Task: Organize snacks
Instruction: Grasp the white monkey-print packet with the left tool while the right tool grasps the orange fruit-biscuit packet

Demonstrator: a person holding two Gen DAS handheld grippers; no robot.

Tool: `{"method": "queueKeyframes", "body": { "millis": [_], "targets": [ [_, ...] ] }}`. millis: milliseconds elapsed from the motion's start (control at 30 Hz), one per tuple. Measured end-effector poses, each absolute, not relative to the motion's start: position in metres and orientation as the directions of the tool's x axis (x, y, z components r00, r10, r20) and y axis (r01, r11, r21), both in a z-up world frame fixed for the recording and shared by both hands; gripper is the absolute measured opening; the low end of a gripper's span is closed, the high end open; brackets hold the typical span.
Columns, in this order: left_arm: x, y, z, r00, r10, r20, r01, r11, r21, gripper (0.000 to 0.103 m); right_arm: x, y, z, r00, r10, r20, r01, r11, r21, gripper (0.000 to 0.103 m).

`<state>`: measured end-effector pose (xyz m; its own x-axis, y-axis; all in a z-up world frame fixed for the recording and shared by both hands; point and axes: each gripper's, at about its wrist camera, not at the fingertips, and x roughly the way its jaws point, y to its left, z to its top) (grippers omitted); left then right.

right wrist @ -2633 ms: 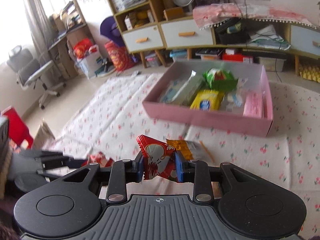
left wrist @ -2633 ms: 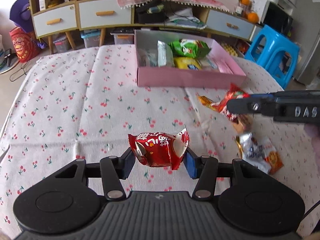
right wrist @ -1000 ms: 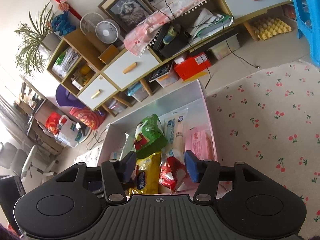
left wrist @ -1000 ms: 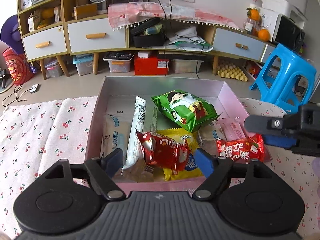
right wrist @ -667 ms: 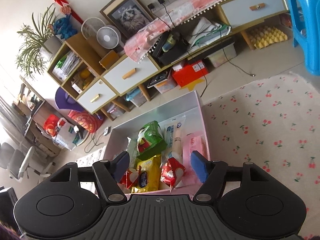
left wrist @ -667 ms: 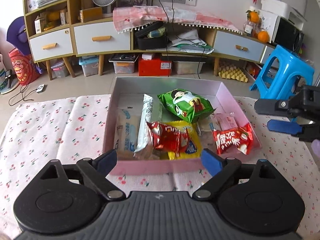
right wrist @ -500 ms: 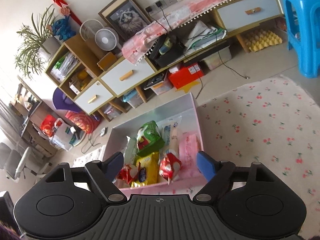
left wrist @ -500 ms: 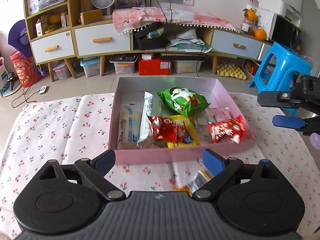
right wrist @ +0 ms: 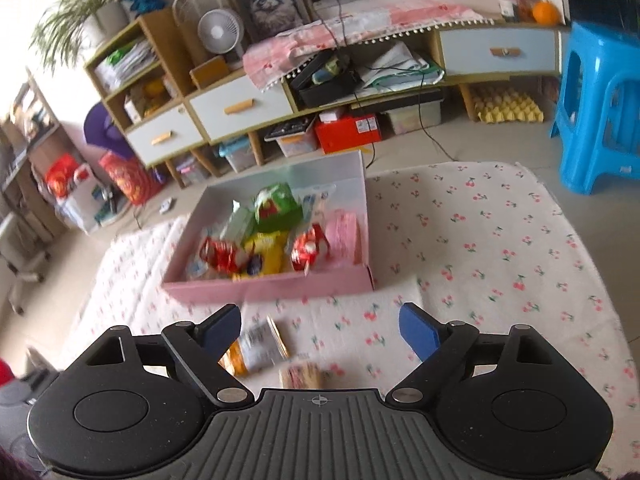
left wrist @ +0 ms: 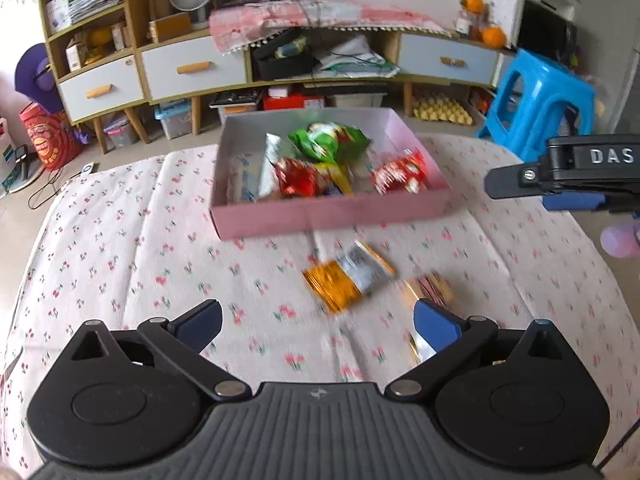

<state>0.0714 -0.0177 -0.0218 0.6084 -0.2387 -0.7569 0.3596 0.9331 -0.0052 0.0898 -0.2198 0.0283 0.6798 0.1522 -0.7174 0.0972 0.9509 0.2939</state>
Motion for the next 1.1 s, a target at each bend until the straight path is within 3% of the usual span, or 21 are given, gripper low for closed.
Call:
{"method": "queueKeyframes", "body": {
  "millis": [233, 500, 633, 767, 833, 1100],
  "targets": [
    [0.05, -0.024, -0.036, 0.638, -0.291, -0.713, 0.444, 0.896, 0.032, 0.102, 0.057, -0.213, 0.01, 0.714, 0.014, -0.7, 0.09, 0.99, 0.112, 0.091],
    [0.039, -0.038, -0.066, 0.559, -0.38, -0.737, 0.574, 0.819, 0.014, 0.098, 0.037, -0.224, -0.008, 0.704, 0.064, -0.708, 0.027, 0.993, 0.117, 0.093],
    [0.032, -0.045, -0.073, 0.507, -0.415, -0.756, 0.621, 0.784, -0.013, 0.089, 0.026, -0.209, -0.022, 0.681, 0.062, -0.73, -0.044, 0.998, 0.044, 0.093],
    [0.024, -0.047, -0.076, 0.472, -0.428, -0.771, 0.659, 0.752, -0.014, 0.072, 0.019, -0.2, -0.035, 0.653, 0.072, -0.754, -0.1, 0.995, 0.008, 0.093],
    [0.022, -0.047, -0.078, 0.455, -0.429, -0.78, 0.665, 0.747, -0.023, 0.059, 0.017, -0.199, -0.043, 0.641, 0.063, -0.765, -0.114, 0.993, -0.013, 0.093],
    [0.023, -0.031, -0.075, 0.436, -0.44, -0.785, 0.637, 0.767, -0.076, 0.047, 0.013, -0.198, -0.052, 0.628, 0.092, -0.773, -0.16, 0.987, -0.013, 0.093]
  ]
}}
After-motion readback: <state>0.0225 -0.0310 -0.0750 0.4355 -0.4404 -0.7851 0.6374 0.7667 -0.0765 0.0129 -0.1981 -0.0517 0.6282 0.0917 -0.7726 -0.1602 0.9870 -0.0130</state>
